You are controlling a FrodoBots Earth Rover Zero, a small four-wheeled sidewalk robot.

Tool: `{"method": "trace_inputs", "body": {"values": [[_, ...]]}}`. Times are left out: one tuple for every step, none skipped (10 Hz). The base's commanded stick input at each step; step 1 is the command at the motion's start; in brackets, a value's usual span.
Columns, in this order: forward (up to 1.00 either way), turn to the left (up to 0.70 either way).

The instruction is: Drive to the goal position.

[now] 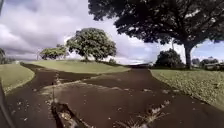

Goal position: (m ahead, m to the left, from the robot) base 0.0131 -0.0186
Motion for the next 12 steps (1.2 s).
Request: {"method": "trace_inputs", "body": {"values": [[-0.70, 0.00], [-0.70, 0.00], [-0.70, 0.00], [-0.70, 0.00], [-0.70, 0.00], [-0.70, 0.00], [-0.70, 0.00], [-0.70, 0.00], [-0.70, 0.00], [-0.70, 0.00], [-0.70, 0.00], [-0.70, 0.00]]}}
